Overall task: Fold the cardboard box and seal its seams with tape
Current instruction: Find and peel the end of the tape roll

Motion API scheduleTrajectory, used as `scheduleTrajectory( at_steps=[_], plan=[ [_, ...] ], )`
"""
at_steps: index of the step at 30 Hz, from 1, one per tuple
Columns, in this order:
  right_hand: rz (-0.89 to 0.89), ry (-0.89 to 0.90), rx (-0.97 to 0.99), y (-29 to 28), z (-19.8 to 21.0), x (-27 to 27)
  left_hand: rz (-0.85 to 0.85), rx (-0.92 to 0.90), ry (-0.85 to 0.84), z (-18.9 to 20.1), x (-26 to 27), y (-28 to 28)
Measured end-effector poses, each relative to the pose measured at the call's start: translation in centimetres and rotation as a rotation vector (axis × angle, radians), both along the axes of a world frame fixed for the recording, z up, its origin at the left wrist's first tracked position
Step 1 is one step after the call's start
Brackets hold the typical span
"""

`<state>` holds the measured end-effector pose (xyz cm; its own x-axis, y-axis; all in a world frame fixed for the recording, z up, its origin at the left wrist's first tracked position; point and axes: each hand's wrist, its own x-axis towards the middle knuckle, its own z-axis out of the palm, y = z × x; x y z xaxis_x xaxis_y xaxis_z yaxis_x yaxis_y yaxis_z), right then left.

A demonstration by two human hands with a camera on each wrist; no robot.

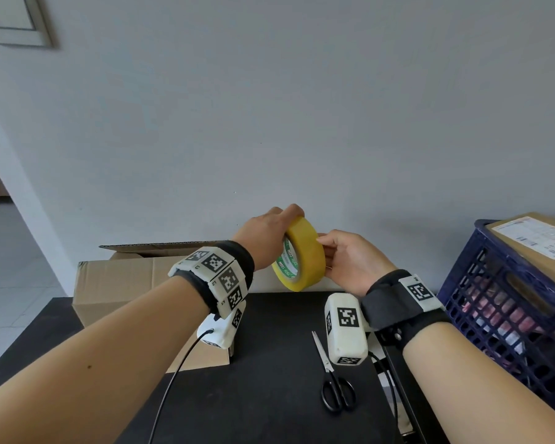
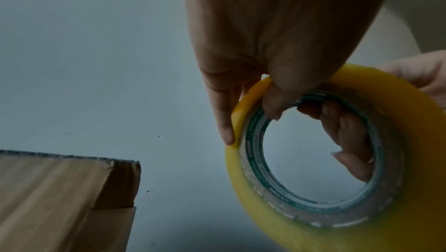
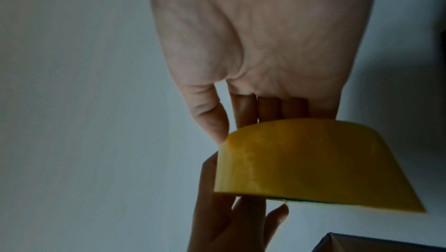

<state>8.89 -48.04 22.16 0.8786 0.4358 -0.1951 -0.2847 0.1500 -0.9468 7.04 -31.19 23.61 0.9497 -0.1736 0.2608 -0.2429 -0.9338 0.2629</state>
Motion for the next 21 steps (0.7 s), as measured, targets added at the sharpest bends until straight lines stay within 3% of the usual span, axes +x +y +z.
scheduleTrajectory(
  at_steps=[7, 21],
  plan=[
    [-0.025, 0.038, 0.022, 0.1, 0.4, -0.8, -0.020, 0.049, -0.058, 0.8, -0.3, -0.6],
    [-0.044, 0.053, 0.076, 0.0, 1.0, -1.3, 0.019, 0.021, -0.014, 0.8, -0.4, -0.1]
  ],
)
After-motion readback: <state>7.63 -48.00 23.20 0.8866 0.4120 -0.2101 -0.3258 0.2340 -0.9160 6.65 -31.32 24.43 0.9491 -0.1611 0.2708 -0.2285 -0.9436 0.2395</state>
